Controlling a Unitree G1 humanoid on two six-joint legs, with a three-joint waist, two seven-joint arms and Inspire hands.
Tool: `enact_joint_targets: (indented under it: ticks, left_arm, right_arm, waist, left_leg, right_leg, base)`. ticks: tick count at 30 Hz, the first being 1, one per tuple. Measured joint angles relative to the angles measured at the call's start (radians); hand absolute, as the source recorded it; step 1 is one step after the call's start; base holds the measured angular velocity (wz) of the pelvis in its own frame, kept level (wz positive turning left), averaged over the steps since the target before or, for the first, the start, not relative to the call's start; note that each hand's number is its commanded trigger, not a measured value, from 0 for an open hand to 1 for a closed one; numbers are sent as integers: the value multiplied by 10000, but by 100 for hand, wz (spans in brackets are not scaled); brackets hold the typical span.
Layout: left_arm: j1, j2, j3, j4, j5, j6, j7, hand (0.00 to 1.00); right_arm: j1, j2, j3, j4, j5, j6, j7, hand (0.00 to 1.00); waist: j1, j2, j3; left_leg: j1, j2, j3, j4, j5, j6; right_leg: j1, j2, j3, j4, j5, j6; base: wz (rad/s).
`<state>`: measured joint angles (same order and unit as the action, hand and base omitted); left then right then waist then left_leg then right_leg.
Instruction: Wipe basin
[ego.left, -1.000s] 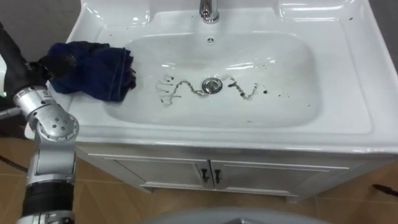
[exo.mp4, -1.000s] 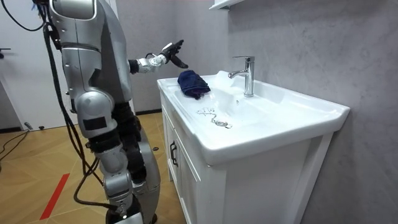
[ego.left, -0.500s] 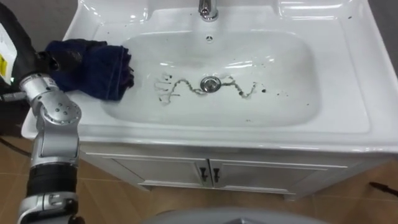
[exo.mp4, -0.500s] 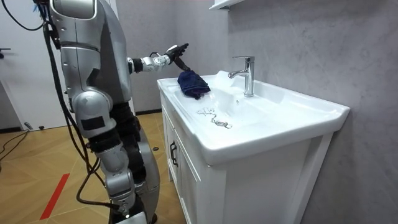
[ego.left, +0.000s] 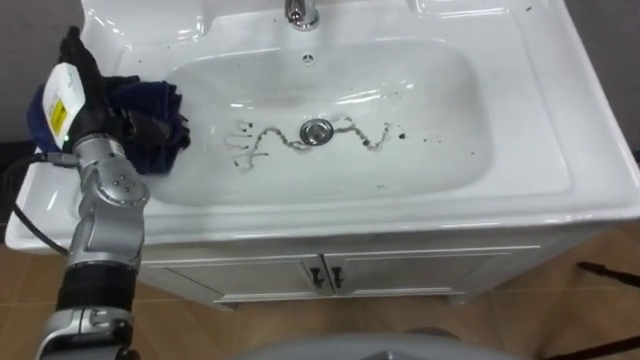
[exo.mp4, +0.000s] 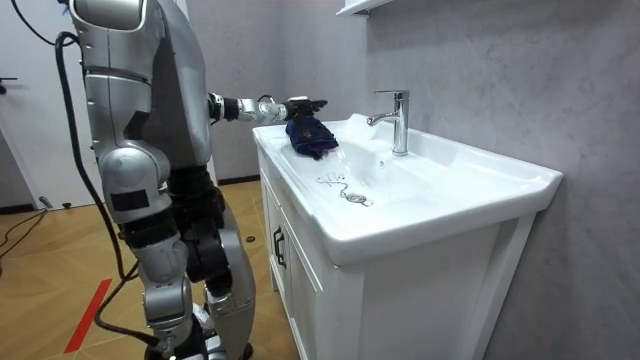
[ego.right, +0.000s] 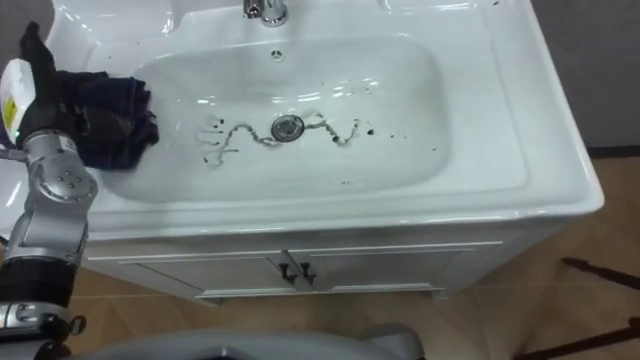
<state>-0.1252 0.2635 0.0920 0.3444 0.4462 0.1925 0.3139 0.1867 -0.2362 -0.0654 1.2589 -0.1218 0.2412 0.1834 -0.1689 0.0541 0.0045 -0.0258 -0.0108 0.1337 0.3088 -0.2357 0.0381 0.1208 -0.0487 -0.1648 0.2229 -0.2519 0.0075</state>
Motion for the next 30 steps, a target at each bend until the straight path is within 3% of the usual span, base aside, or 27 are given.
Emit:
enact_joint_targets:
  ticks: [8,18,22,24,30]
  left_arm:
    - [0,-8,-383,285,286,115,-642,0]
    - [0,-26,-713,887,387,53,-788,0]
    - [-143,-26,-846,1499,684,-148,-529,0]
    - [-159,-24,-839,1503,900,-191,-393,0]
    - [-253,-5,-725,1737,986,-422,771,0]
  right_arm:
    - [-113,10,15,-67,-15,-12,-139,0]
    - [-294,9,20,-192,496,-102,-669,0]
    - [-302,17,36,-137,1021,-129,-931,0]
    - [-264,13,34,-105,1174,-117,-1016,0]
    - [-236,17,17,-77,1212,-231,-1066,0]
  waist:
    - [-166,162,21]
    - [-223,121,70]
    - [-196,137,65]
    - [-186,196,25]
    - [-184,238,-6]
  left_leg:
    - [-11,89,67,-31,-2,4]
    - [-43,120,244,1,4,14]
    - [-187,56,246,161,4,23]
    - [-243,63,253,244,-3,31]
    - [-307,51,257,270,-7,37]
  right_leg:
    - [-214,-2,144,174,12,7]
    - [-269,-9,240,321,3,16]
    - [-387,-5,245,303,-28,13]
    - [-460,-1,254,220,-29,13]
    - [-483,-6,251,190,-26,15]
  base:
    - [-4]
    - [-5]
    - [2]
    - [2]
    - [0]
